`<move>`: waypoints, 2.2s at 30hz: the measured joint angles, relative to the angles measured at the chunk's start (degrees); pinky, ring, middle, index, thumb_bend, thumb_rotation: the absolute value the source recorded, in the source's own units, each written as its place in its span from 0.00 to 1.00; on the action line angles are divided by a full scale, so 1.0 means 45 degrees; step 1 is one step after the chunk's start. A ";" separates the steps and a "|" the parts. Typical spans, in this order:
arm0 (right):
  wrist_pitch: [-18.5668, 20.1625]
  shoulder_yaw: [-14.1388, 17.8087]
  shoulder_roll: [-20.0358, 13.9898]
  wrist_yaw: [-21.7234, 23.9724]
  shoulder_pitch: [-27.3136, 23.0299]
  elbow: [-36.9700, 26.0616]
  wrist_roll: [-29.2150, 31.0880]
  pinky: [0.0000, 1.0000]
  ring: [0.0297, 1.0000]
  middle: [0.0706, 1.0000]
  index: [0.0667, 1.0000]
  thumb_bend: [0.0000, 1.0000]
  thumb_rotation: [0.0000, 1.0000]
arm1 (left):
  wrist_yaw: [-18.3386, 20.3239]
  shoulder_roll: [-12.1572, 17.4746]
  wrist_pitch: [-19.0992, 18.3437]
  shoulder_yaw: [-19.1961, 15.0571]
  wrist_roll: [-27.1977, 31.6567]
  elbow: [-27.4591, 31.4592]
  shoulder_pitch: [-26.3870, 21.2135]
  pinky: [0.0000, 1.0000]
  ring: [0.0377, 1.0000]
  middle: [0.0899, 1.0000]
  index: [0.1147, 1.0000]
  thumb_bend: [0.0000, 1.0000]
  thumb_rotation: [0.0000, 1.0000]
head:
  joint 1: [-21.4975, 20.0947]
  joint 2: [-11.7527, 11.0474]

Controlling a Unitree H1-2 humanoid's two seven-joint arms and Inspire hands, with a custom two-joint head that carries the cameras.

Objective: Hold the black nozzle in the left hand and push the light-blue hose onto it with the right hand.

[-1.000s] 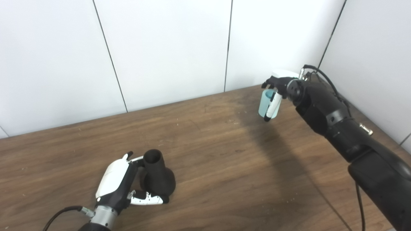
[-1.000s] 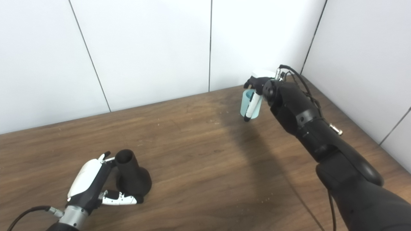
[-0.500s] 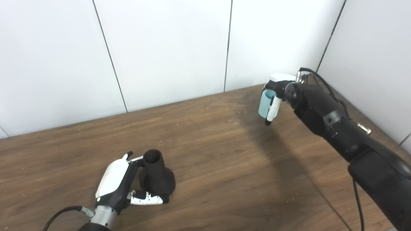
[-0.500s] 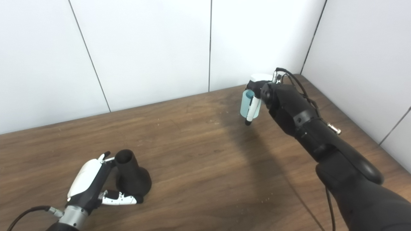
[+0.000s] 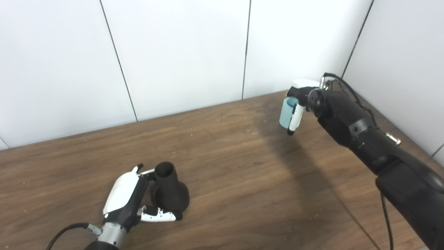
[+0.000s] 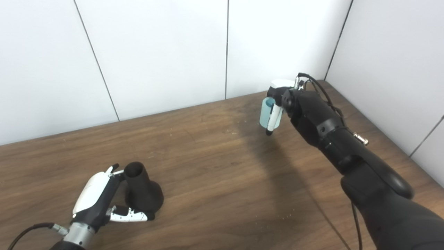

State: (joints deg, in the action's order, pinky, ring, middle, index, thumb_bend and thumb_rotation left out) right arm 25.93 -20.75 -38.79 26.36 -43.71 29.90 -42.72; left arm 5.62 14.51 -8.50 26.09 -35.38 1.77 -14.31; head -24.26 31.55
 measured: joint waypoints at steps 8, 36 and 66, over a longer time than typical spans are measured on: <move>-0.0790 0.0034 0.0000 -0.1487 0.0062 0.0011 0.0011 0.40 0.44 0.43 0.46 0.52 0.00 | 0.0004 0.0000 -0.0007 -0.0001 0.0011 0.0036 0.0019 1.00 0.69 0.50 0.37 0.51 0.00 | 0.0078 0.0078; -0.0841 0.0618 -0.0008 -0.1715 0.1126 -0.2451 0.0256 0.32 0.38 0.47 0.47 0.52 0.00 | 0.0017 0.0068 -0.0104 0.0007 -0.0032 0.0224 0.0079 1.00 0.68 0.50 0.37 0.51 0.00 | 0.0664 0.0449; -0.1025 0.0886 0.0958 0.2104 0.0991 -1.0879 0.0275 0.30 0.42 0.47 0.46 0.50 0.00 | 0.0190 -0.0695 -0.2123 0.0628 -0.1268 0.0935 0.0126 1.00 0.73 0.45 0.41 0.52 0.00 | 0.4297 0.1309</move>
State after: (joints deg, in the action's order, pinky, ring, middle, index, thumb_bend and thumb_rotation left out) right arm 21.31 -16.77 -34.48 35.83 -39.25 -19.05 -41.48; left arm 6.47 11.38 -18.05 28.92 -41.09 5.97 -13.74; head -4.92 37.44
